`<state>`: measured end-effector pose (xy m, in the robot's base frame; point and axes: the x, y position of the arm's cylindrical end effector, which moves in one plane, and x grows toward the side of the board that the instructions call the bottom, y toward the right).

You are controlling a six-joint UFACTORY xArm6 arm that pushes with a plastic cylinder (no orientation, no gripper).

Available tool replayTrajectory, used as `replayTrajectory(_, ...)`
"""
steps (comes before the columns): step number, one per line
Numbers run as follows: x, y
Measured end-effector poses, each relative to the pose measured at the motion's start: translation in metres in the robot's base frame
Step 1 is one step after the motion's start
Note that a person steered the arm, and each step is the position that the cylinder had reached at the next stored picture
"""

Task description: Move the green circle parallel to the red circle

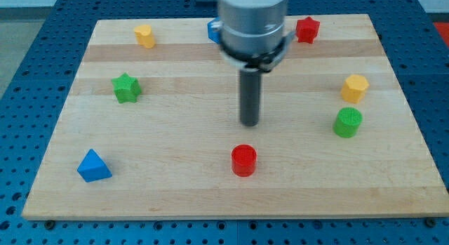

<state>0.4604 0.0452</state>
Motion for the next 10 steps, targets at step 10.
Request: replayTrajectory(10, 0.136, 0.205)
